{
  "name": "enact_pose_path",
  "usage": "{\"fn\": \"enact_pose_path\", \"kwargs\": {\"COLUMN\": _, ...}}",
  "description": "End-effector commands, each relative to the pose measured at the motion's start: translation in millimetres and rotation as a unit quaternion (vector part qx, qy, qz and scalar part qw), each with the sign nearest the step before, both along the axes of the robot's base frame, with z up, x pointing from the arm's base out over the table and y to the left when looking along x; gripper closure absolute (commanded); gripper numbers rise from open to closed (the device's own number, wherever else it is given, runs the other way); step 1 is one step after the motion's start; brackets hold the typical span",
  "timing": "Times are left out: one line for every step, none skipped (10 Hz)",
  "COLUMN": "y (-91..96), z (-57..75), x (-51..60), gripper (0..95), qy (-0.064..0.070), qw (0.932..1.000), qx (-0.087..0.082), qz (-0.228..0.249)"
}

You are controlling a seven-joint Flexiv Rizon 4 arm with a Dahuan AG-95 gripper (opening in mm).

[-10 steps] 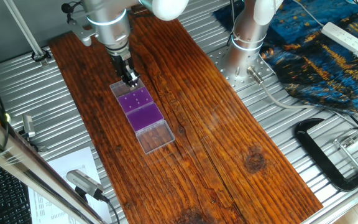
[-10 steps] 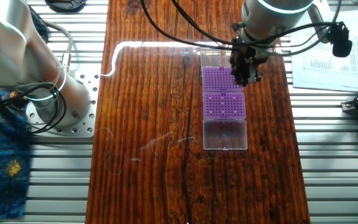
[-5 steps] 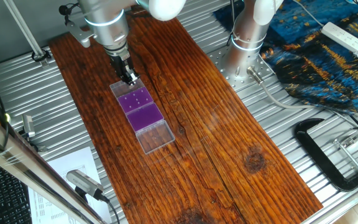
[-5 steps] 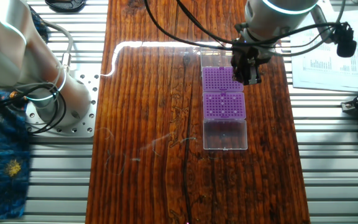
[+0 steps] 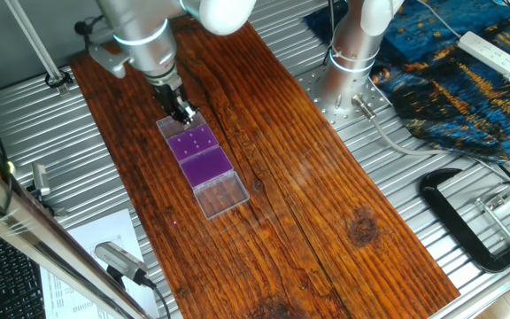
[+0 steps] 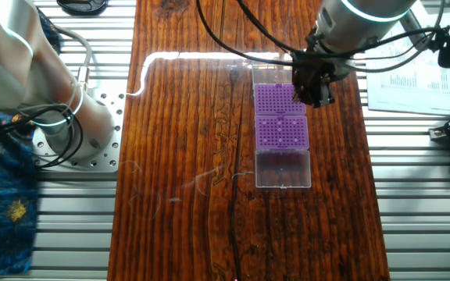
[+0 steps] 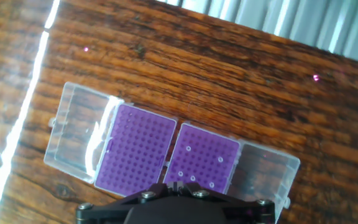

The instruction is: Transfer all small pipette tips from one holder to another

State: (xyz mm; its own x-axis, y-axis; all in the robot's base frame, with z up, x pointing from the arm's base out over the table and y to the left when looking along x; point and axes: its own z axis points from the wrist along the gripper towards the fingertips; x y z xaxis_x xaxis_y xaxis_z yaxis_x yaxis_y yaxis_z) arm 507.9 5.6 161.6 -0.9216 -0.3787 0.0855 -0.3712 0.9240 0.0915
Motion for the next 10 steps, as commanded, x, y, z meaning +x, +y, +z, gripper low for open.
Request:
{"fn": "enact_pose_path", "kwargs": {"y": 5.3, "z": -12.8, "x": -1.8, "gripper": 95.0, "qy": 0.022, "qw": 0.9995, "qx": 0.001, "qz": 0.021}}
{"fn": "enact_pose_path", "kwargs": {"y": 5.3, "z": -12.8, "x": -1.8, "gripper": 95.0, "qy": 0.022, "qw": 0.9995, "qx": 0.001, "qz": 0.021}}
{"fn": "enact_pose_path", "kwargs": {"y": 3.1, "z": -19.2, "x": -8.1, "gripper": 95.0, "qy": 0.025, "qw": 0.9993, "qx": 0.001, "qz": 0.028}}
{"fn": "enact_pose_path", "kwargs": {"y": 2.4, "z": -21.0, "x": -9.5, "gripper": 95.0, "qy": 0.024, "qw": 0.9992, "qx": -0.002, "qz": 0.031}}
{"fn": "enact_pose_path", "kwargs": {"y": 1.6, "z": -24.0, "x": -10.0, "gripper": 95.0, "qy": 0.023, "qw": 0.9991, "qx": -0.007, "qz": 0.035}}
{"fn": "enact_pose_path", "kwargs": {"y": 1.1, "z": -26.3, "x": -10.9, "gripper": 95.0, "qy": 0.021, "qw": 0.9991, "qx": -0.009, "qz": 0.036}}
{"fn": "enact_pose_path", "kwargs": {"y": 1.5, "z": -30.4, "x": -14.5, "gripper": 95.0, "qy": 0.014, "qw": 0.9994, "qx": -0.012, "qz": 0.028}}
{"fn": "enact_pose_path", "kwargs": {"y": 1.5, "z": -31.8, "x": -17.2, "gripper": 95.0, "qy": 0.003, "qw": 0.9996, "qx": -0.013, "qz": 0.024}}
{"fn": "enact_pose_path", "kwargs": {"y": 1.2, "z": -32.2, "x": -20.2, "gripper": 95.0, "qy": -0.005, "qw": 0.9997, "qx": -0.013, "qz": 0.021}}
{"fn": "enact_pose_path", "kwargs": {"y": 0.8, "z": -33.8, "x": -23.9, "gripper": 95.0, "qy": -0.010, "qw": 0.9996, "qx": -0.013, "qz": 0.021}}
